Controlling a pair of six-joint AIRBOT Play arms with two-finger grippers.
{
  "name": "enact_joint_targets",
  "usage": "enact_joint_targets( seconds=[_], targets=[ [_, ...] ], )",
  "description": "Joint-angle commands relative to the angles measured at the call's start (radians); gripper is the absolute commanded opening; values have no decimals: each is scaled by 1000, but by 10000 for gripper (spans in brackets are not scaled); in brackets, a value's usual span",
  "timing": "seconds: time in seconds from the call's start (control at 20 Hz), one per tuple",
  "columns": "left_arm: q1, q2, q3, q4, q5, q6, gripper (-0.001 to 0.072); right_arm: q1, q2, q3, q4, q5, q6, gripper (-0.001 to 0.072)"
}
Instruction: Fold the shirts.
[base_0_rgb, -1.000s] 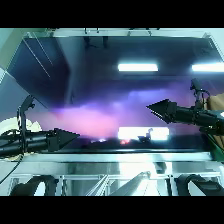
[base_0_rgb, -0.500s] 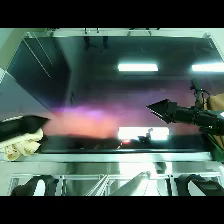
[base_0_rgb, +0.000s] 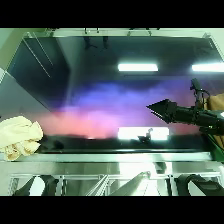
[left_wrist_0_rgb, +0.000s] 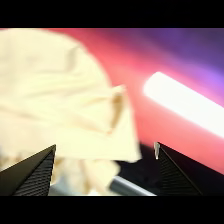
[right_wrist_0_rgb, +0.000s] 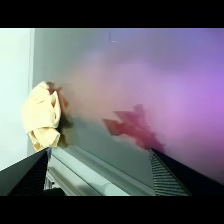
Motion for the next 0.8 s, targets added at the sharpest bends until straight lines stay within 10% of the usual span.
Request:
enact_joint_targets(
  seconds=[0.0,0.55,0.65,0.75],
  targets=[
    [46,-149,41,212,-58,-31,717,0,-1,-1,27,-8,1,700],
    [115,-552,39,47,-93,49,667,0,-1,-1,89,-17,0,700],
    [112,-570,39,13,-42,82,502,0,-1,-1,89,-17,0,700],
    [112,-558,39,-25,-14,143,46,0,-1,-1,89,-17,0,700]
  ],
)
